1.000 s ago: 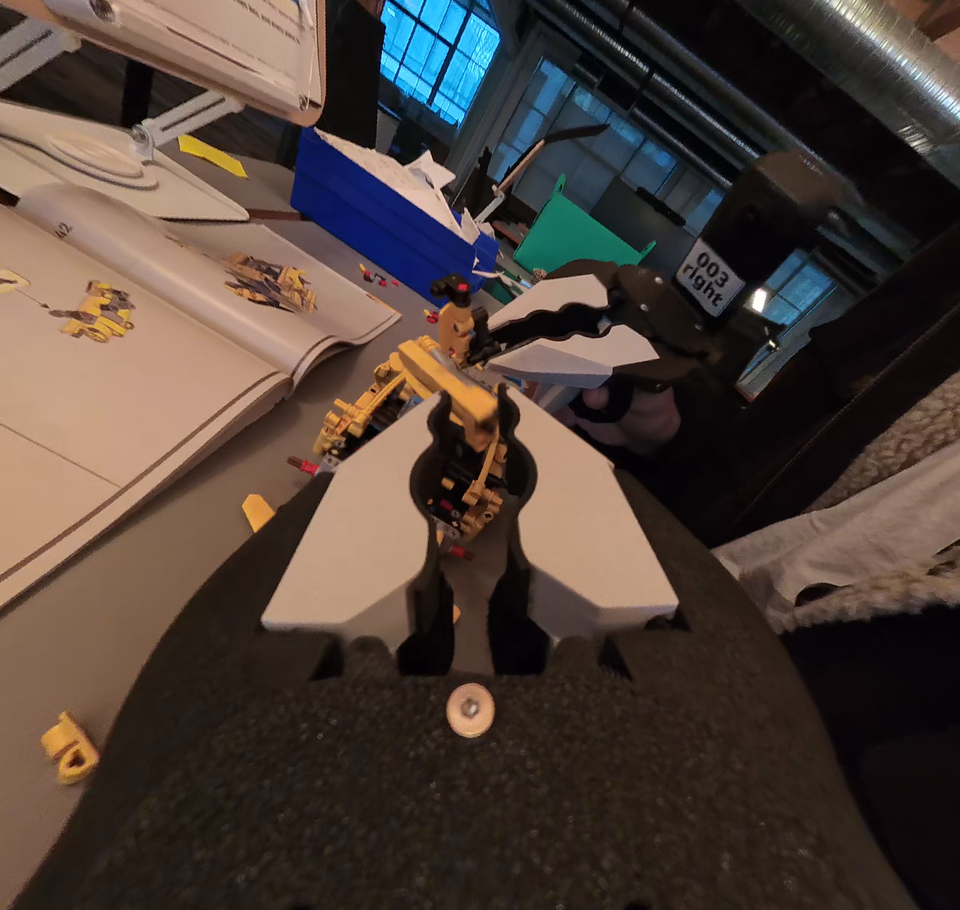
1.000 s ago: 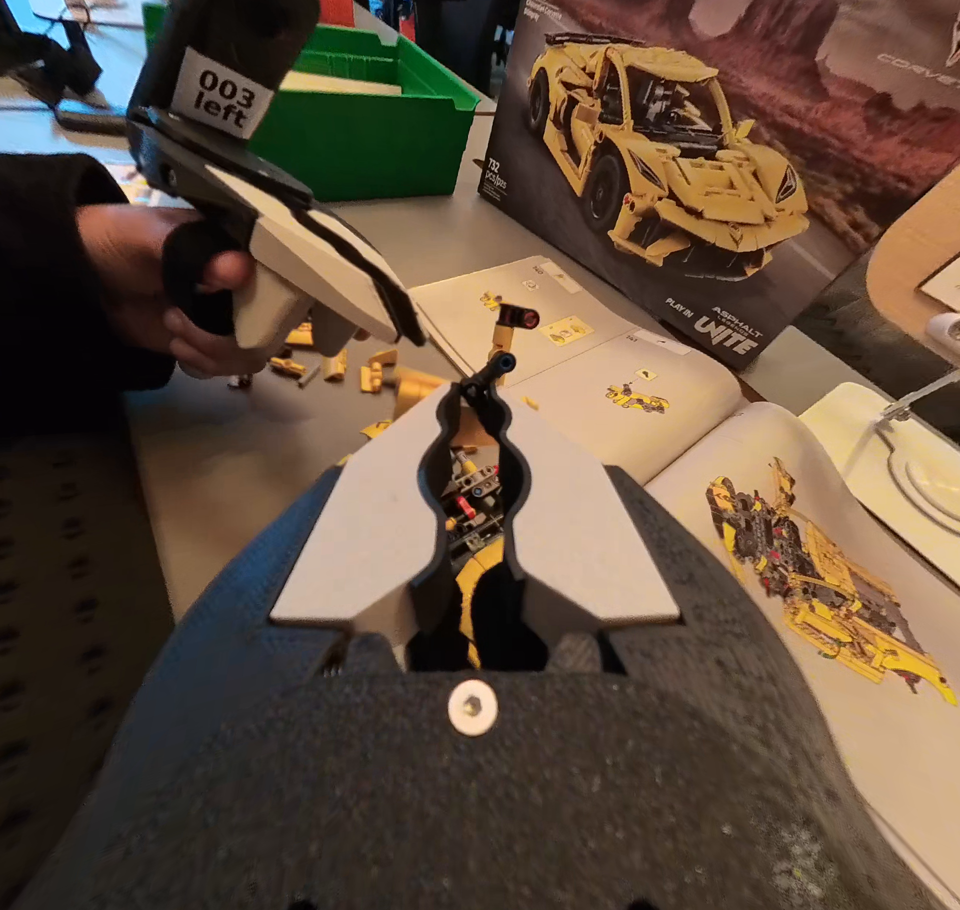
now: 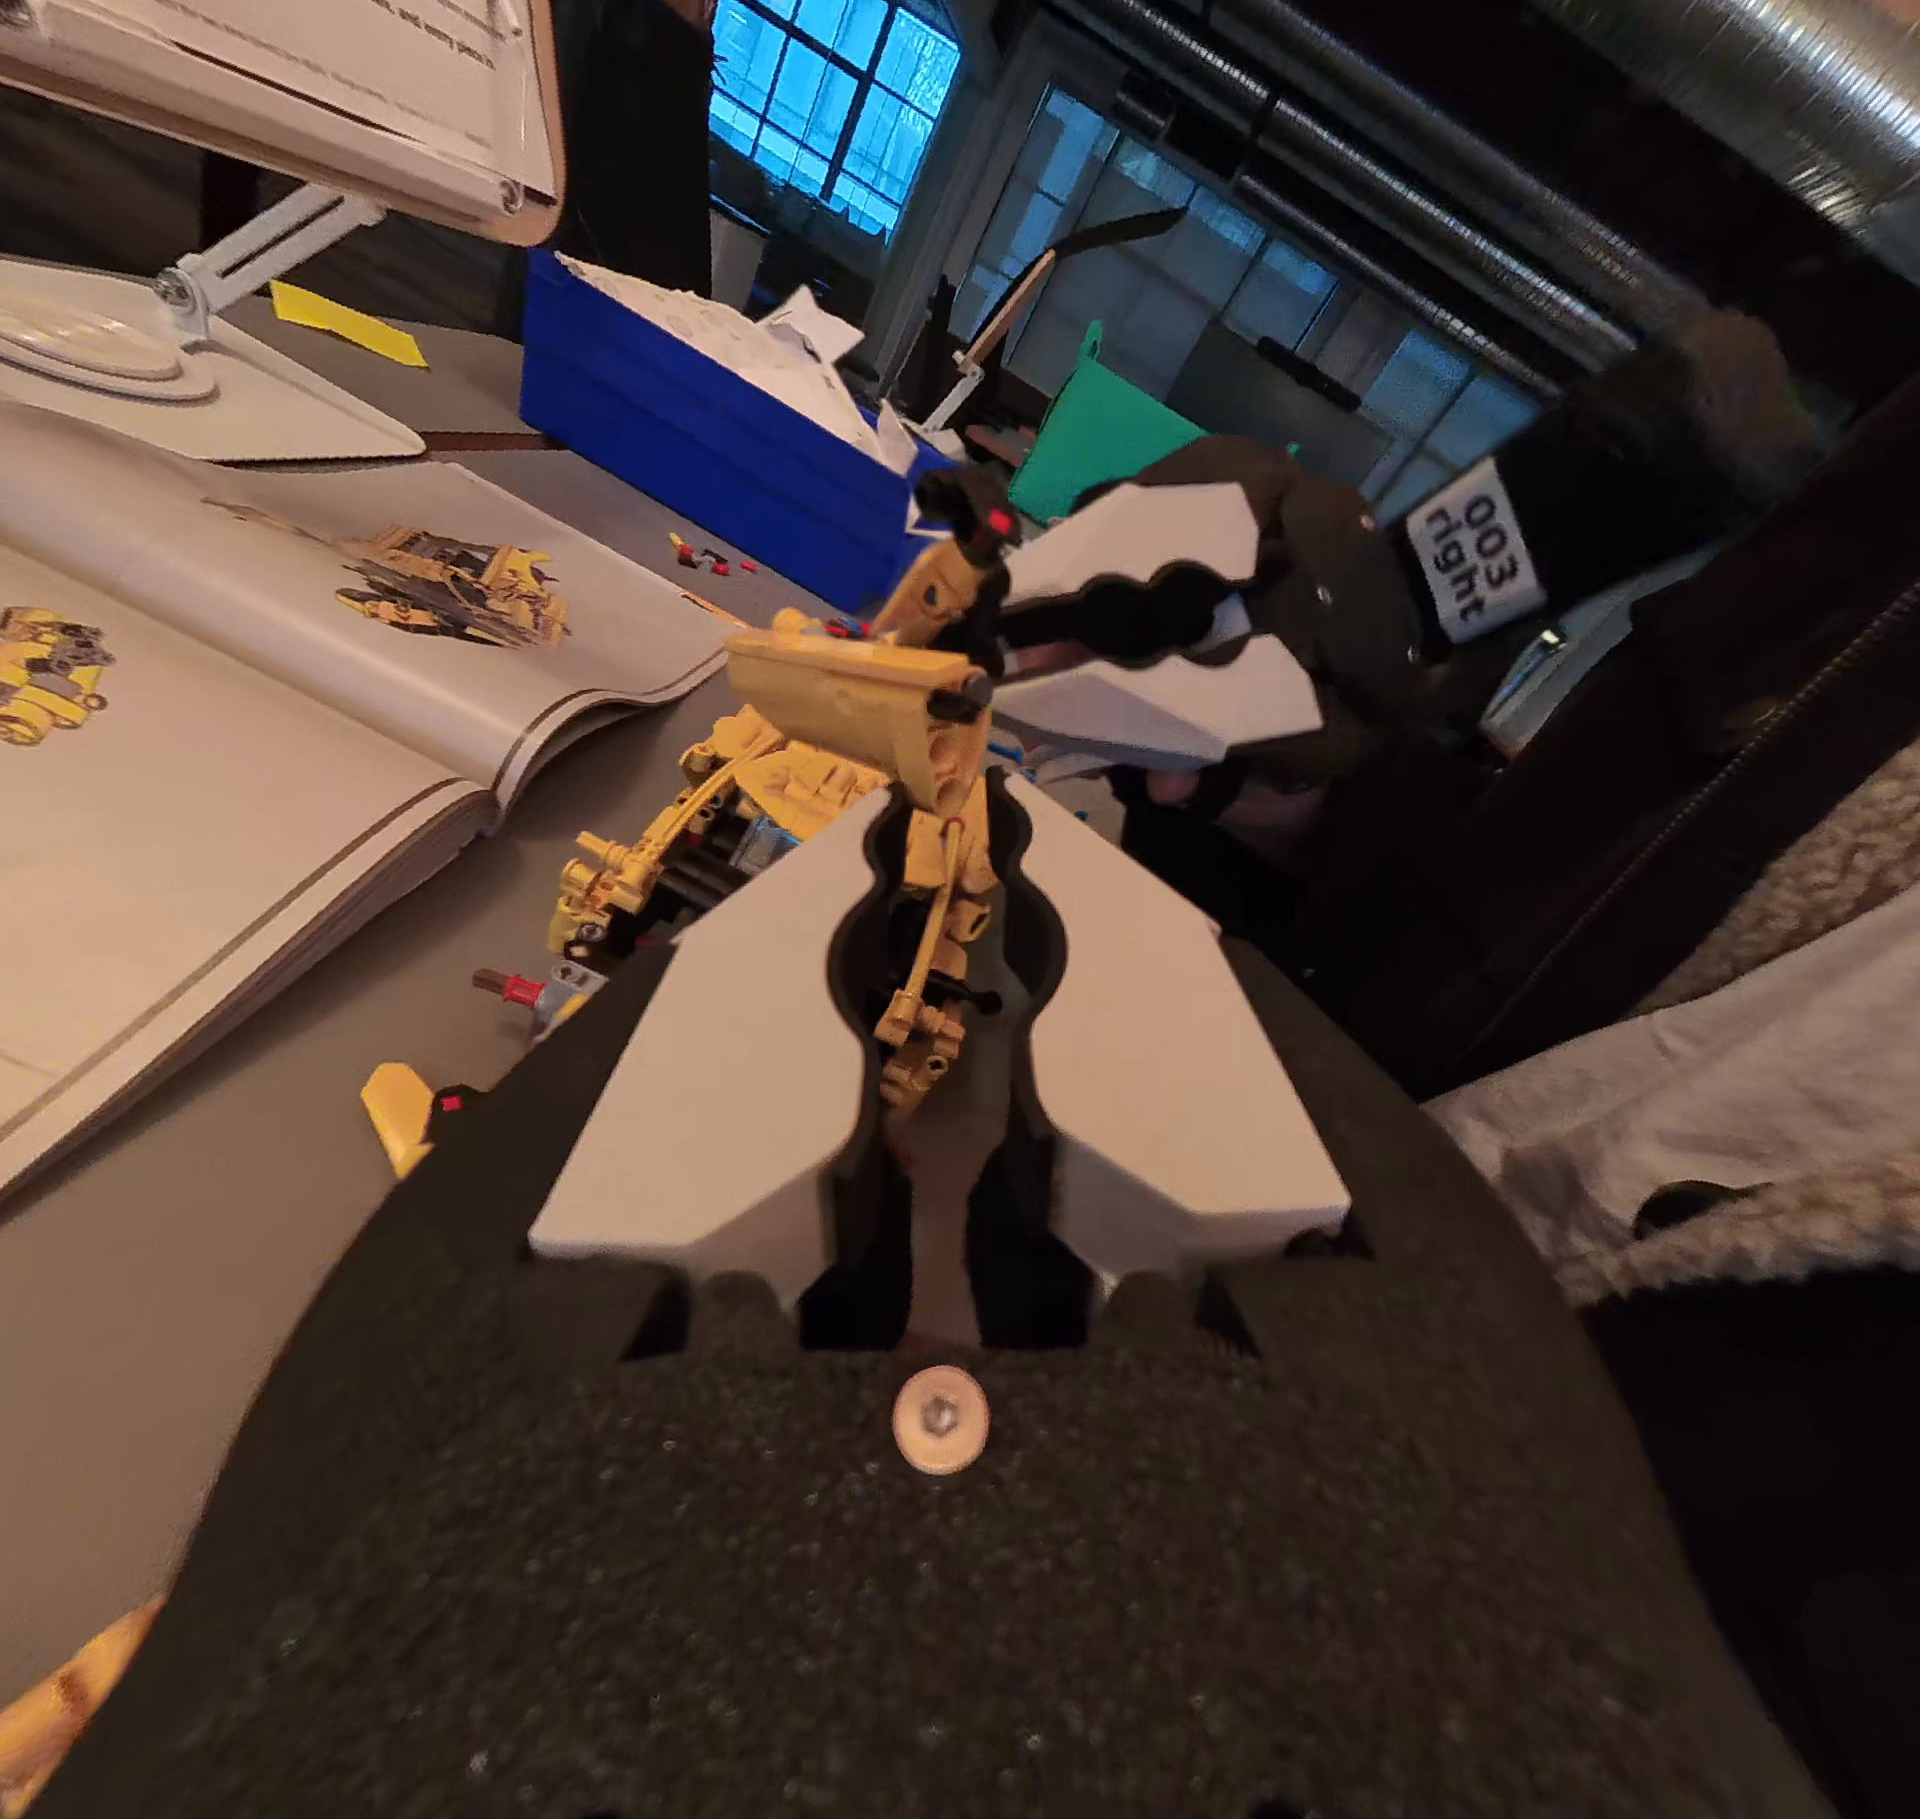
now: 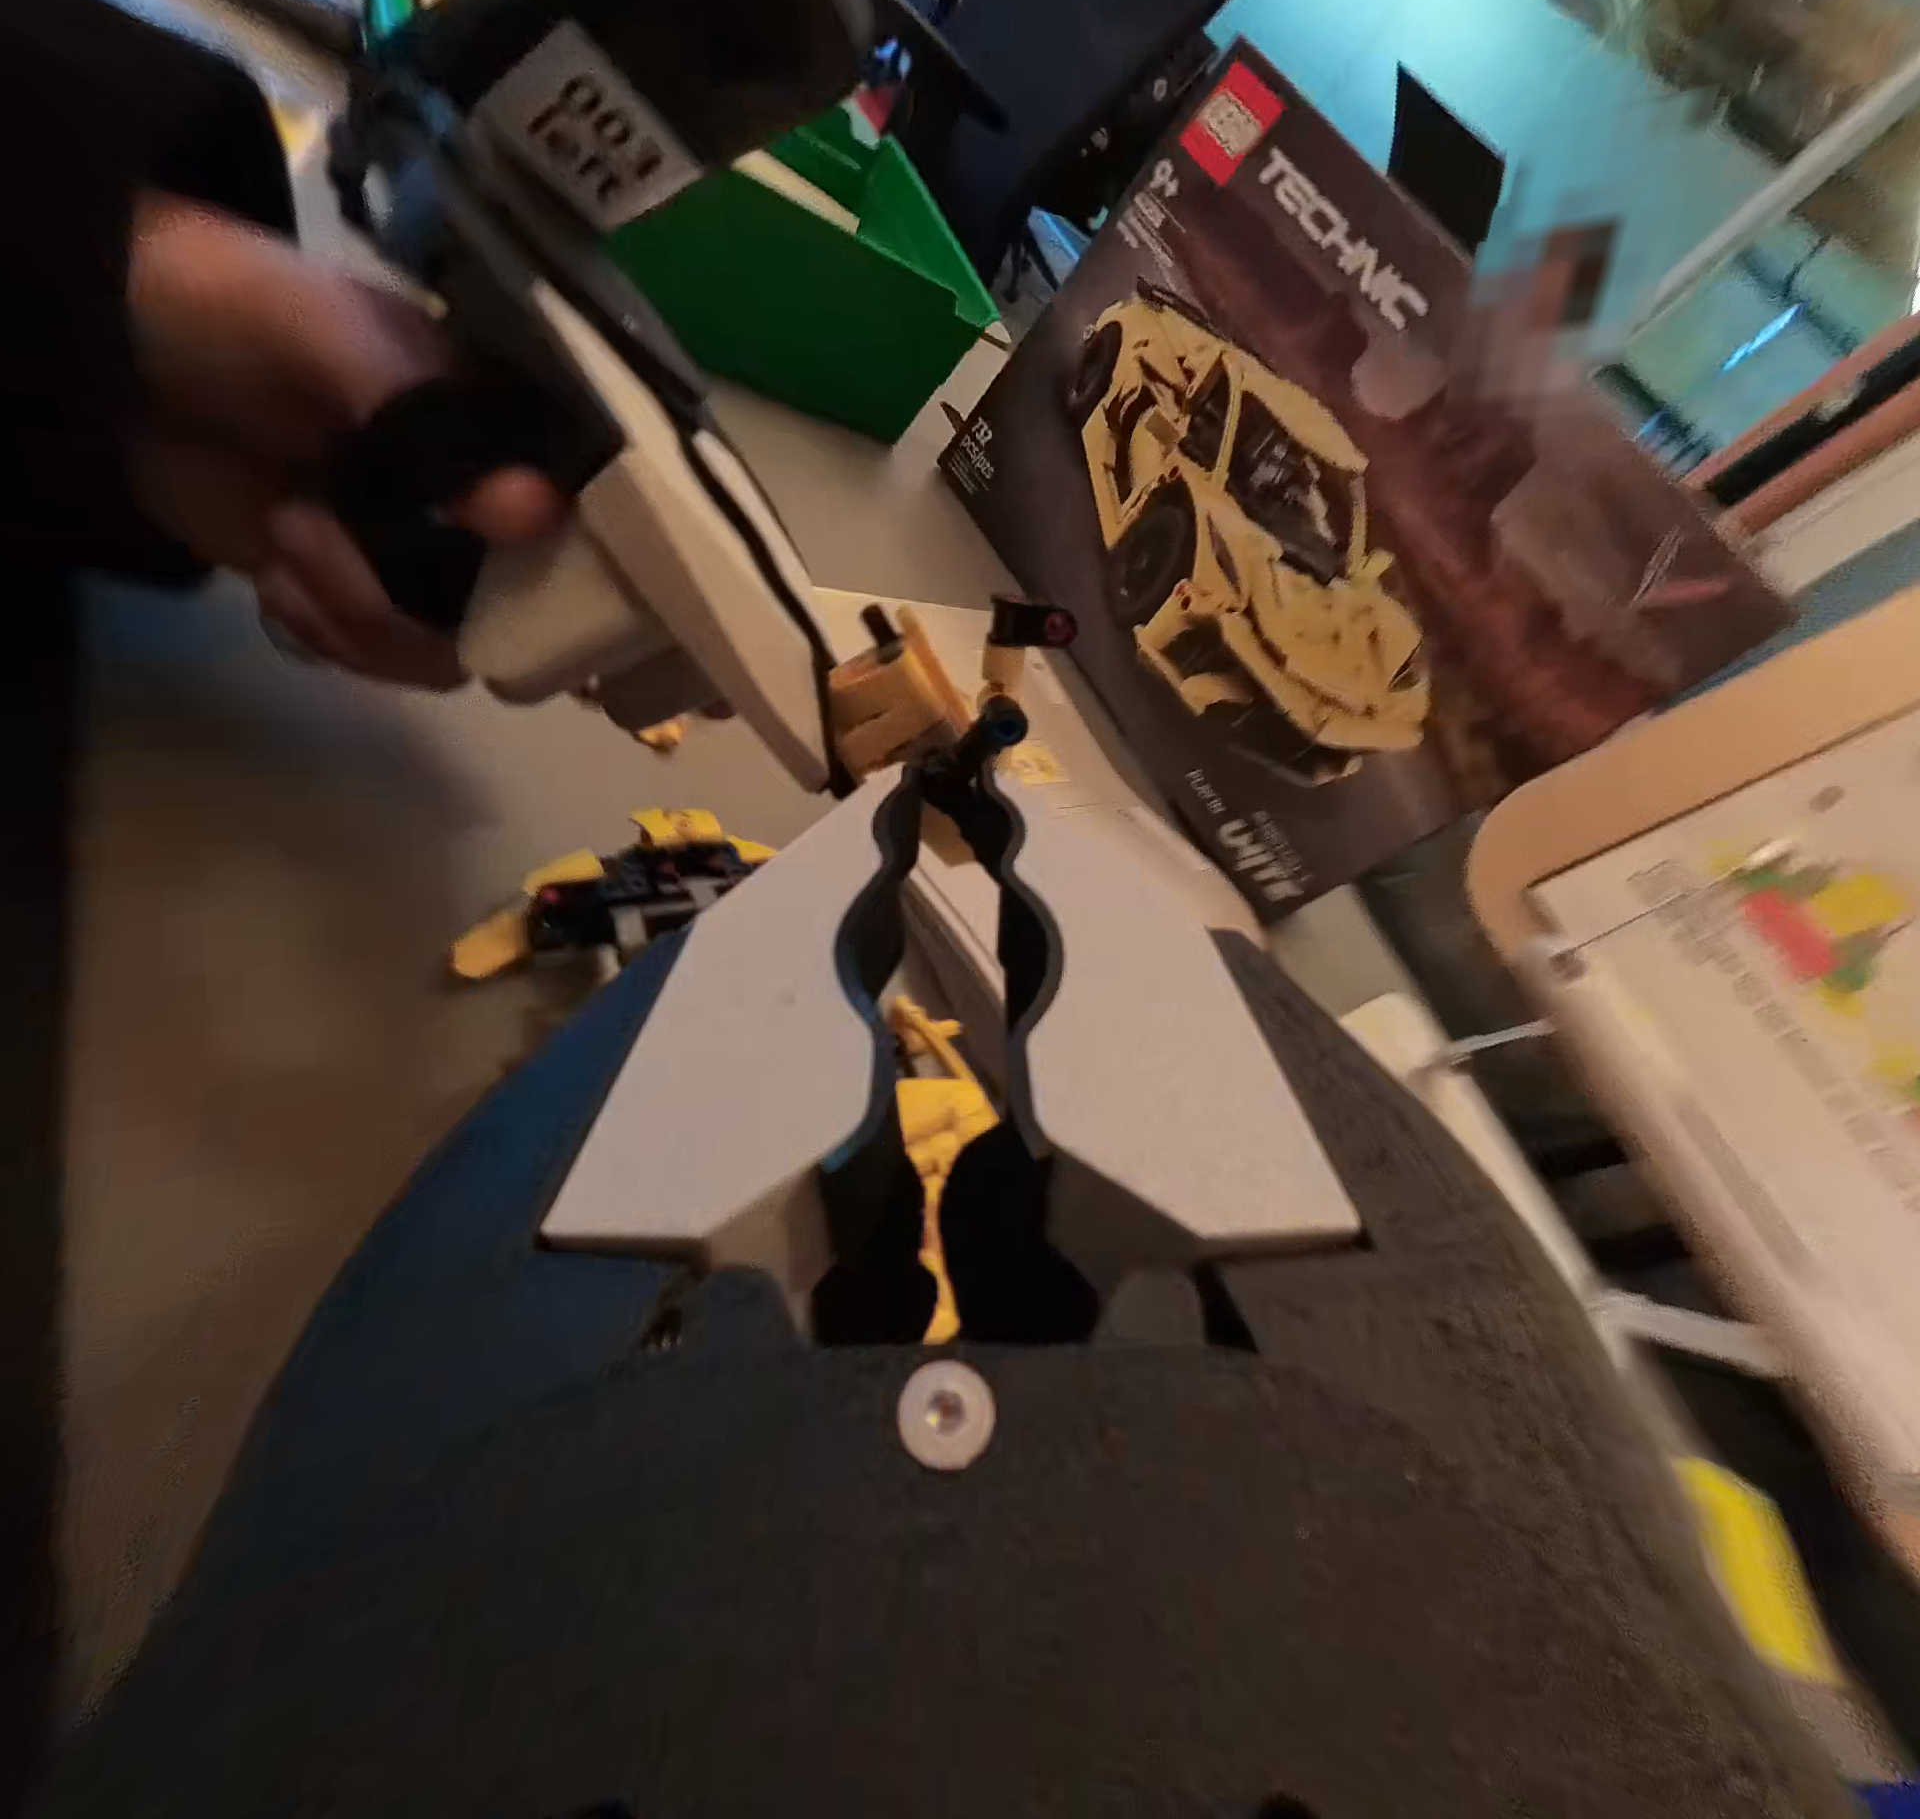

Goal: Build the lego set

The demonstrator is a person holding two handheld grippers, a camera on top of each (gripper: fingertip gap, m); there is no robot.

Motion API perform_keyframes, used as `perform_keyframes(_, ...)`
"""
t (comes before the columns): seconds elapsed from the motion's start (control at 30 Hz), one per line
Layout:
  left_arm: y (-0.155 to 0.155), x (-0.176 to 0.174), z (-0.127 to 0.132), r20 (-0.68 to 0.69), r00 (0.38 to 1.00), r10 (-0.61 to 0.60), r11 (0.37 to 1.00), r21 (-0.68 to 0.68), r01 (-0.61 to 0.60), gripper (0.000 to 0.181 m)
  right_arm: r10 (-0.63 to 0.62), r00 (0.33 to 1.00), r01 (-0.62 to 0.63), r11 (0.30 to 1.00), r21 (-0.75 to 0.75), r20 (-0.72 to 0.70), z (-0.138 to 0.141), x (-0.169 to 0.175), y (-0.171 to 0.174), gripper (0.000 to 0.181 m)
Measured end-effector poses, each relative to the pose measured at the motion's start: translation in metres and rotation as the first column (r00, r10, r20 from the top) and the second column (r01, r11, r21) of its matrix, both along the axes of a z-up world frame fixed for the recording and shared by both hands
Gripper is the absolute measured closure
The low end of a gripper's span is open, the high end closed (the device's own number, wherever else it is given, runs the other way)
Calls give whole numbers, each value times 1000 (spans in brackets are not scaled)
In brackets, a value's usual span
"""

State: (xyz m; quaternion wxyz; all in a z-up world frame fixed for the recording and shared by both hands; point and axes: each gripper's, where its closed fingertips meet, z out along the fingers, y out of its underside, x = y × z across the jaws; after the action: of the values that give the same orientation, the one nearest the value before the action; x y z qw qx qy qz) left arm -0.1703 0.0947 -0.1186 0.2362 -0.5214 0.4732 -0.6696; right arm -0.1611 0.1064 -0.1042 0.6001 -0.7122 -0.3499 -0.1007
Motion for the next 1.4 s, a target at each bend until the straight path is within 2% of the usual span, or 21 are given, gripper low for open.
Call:
perform_keyframes(0.13,3,-2,4,17,1000,-1,999,-36,1,164,-31,952,1,995,97,305,-1,-3,-1,172)
perform_keyframes(0.2,4,-2,4,16,1000,6,999,-34,-5,163,-56,920,7,992,127,388,0,-3,-1,172)
perform_keyframes(0.23,4,-2,4,17,1000,10,999,-31,-10,163,-63,920,13,991,132,387,0,-4,0,172)
perform_keyframes(0.37,4,-2,5,24,999,30,999,20,-31,163,-62,962,36,994,99,266,-1,-3,0,172)
perform_keyframes(0.5,4,-3,9,53,997,58,994,85,-62,160,-62,997,62,998,-10,-37,-1,0,1,173)
perform_keyframes(0.57,5,-4,11,68,996,64,994,88,-70,161,-68,981,56,996,-69,-184,-1,2,2,172)
perform_keyframes(0.7,12,-3,11,74,991,111,986,120,-119,163,-73,902,3,987,-163,-425,-2,2,2,173)
perform_keyframes(0.83,20,-4,14,85,986,143,984,97,-151,162,-58,852,-53,979,-197,-521,-3,-2,0,172)
perform_keyframes(0.97,21,-3,12,70,987,147,985,82,-152,162,-52,908,-28,983,-183,-415,-8,-3,1,173)
perform_keyframes(1.1,23,-3,11,56,989,138,990,28,-140,164,-56,982,32,991,-130,-181,-10,-4,2,172)
perform_keyframes(1.23,23,-2,8,45,989,143,989,35,-144,165,-90,995,92,994,-64,42,-13,-2,3,172)
perform_keyframes(1.3,25,-1,6,36,988,151,988,33,-153,166,-103,993,106,993,-58,54,-14,-2,4,172)
perform_keyframes(1.4,28,-2,7,40,986,164,986,24,-165,168,-91,995,87,993,-85,-41,-14,-6,2,169)
